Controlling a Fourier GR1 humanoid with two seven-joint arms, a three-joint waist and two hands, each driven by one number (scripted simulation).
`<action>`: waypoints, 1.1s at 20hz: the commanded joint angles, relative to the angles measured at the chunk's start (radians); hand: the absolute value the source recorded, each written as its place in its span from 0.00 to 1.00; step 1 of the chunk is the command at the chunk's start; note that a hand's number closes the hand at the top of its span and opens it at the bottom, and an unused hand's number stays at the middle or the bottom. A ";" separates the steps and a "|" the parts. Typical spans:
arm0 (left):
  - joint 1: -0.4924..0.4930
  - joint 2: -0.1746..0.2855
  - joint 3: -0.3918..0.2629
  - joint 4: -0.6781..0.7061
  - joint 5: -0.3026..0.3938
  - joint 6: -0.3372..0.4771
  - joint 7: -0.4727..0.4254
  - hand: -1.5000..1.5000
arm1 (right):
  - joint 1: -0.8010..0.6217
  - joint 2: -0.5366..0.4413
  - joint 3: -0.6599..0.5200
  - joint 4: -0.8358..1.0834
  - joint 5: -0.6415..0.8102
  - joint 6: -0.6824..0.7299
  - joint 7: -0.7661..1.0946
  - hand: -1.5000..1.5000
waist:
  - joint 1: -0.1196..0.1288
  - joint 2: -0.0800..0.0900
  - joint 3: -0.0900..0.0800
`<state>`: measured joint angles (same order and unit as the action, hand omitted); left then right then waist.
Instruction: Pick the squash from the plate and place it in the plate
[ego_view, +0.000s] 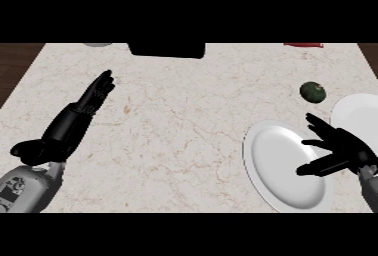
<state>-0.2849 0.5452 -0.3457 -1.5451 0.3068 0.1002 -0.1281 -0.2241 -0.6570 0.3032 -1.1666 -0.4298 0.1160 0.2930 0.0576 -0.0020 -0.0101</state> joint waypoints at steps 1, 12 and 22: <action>-0.015 0.011 -0.002 -0.011 -0.002 -0.017 0.026 0.50 | -0.115 -0.115 0.117 0.052 0.187 0.024 0.134 0.00 | 0.011 0.011 0.008; 0.055 -0.011 0.040 -0.013 -0.045 -0.027 0.010 0.50 | -0.409 0.059 0.117 0.083 0.103 0.179 0.674 0.00 | -0.051 0.001 0.009; 0.049 -0.041 0.047 -0.041 -0.069 -0.021 0.040 0.50 | -0.571 0.081 0.103 0.223 -0.105 0.362 0.944 0.00 | -0.040 0.005 0.009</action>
<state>-0.2295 0.5324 -0.2865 -1.5873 0.2510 0.0739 -0.0953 -0.7196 -0.5754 0.3899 -0.9912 -0.4979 0.3545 1.0428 0.0143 0.0011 -0.0010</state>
